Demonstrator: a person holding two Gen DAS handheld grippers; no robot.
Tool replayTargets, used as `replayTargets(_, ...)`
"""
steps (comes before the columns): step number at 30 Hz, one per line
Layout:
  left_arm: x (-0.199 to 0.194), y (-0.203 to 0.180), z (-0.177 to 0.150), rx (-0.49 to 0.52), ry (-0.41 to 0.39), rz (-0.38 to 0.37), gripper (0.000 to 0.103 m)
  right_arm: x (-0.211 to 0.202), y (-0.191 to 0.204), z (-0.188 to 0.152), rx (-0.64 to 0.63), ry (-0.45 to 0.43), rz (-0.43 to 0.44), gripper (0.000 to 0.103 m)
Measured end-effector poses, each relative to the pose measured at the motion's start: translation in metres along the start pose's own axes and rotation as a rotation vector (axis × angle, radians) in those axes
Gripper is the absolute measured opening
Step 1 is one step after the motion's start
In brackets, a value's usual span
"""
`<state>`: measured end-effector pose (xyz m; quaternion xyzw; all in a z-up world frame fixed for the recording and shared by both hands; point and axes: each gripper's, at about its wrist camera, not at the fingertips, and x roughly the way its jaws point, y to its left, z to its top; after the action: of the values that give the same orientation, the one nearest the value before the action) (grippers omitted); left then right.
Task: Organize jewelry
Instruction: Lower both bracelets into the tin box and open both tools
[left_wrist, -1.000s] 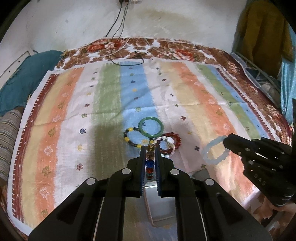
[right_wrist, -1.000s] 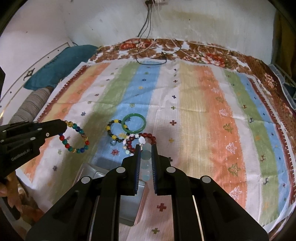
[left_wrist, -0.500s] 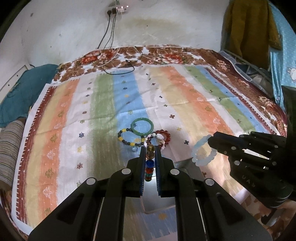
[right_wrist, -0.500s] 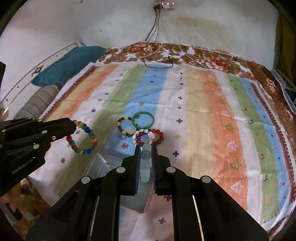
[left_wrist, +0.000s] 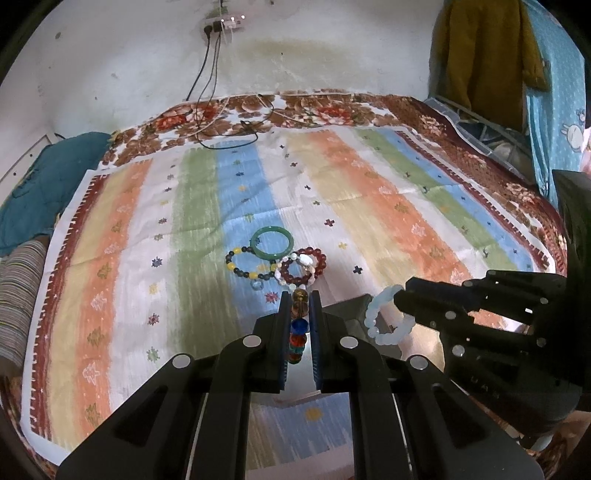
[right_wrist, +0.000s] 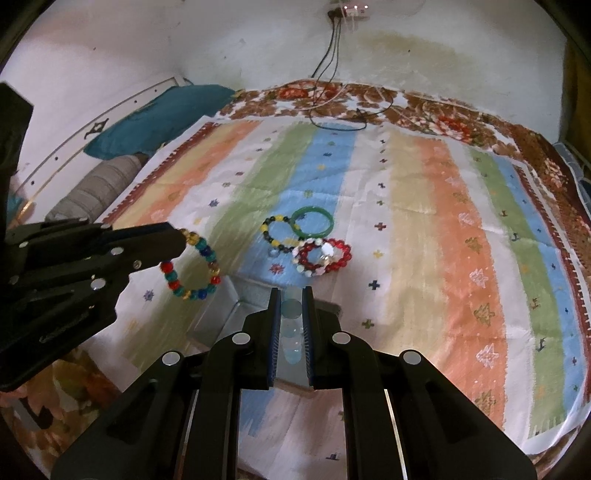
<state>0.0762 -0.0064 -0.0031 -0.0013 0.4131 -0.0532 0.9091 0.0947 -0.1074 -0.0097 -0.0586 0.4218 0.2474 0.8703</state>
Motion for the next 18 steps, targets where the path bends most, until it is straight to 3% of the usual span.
replayTargets(3,0.004,0.002,0.000,-0.009,0.016,0.010,0.010,0.004,0.002,-0.002,-0.008,0.023,0.012,0.013)
replayTargets(5,0.003,0.005,0.000,-0.016,0.012,0.019,0.018,0.005,0.002,-0.001,-0.008,0.019,-0.010,0.026)
replayTargets(6,0.003,0.007,0.001,-0.025,0.011,0.027,0.022,0.004,0.001,-0.001,-0.007,0.014,-0.018,0.040)
replayTargets(7,0.004,0.010,0.001,-0.034,0.011,0.034,0.025,0.004,0.000,-0.001,-0.003,0.008,-0.029,0.044)
replayTargets(18,0.027,0.049,0.014,-0.171,0.059,0.075,0.058,0.025,-0.022,0.014,0.044,0.055,-0.036,0.057)
